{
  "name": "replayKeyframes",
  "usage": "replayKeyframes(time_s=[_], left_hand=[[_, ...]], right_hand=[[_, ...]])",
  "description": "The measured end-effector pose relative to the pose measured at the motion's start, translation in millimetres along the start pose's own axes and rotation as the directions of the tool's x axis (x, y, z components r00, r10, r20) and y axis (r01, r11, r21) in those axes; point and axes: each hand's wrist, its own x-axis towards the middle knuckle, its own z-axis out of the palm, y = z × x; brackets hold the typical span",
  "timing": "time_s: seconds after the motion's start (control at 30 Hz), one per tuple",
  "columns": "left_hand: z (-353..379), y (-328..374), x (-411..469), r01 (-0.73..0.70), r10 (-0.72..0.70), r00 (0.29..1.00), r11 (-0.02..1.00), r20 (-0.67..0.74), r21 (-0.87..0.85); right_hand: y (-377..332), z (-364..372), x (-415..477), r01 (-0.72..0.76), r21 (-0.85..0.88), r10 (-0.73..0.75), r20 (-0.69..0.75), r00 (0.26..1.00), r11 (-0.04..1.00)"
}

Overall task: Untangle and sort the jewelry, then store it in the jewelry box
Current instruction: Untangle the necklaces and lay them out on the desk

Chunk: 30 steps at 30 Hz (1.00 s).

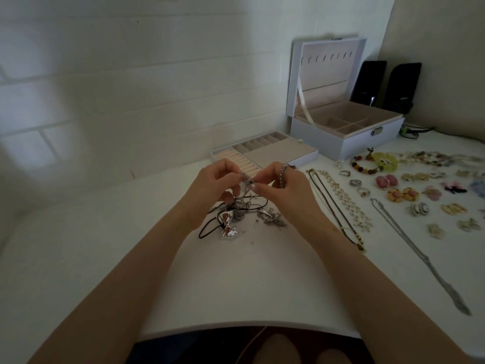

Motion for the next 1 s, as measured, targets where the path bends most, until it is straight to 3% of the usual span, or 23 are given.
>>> replayKeyframes(time_s=[0.33,0.57,0.73,1.0], left_hand=[[-0.1,-1.5,-0.5,0.042,-0.056,0.995,0.986,0.085,0.164],[1.5,-0.2,-0.6,0.054,-0.056,0.997,0.998,0.048,0.041],[0.0,0.6,-1.1,0.056,-0.052,0.997,0.996,0.059,-0.075],[-2.5,1.5,-3.0,0.124,-0.116,0.975,0.992,0.188,-0.029]], right_hand=[[-1.2,-4.3,-0.2,-0.040,0.205,0.033,0.037,0.999,0.978],[0.6,0.1,-0.6,-0.066,0.180,0.061,0.031,0.998,0.981],[1.5,-0.7,1.5,-0.067,0.285,0.056,0.047,0.997,0.956],[-0.6,-3.4,1.7,-0.060,0.299,0.051,0.038,0.998,0.952]])
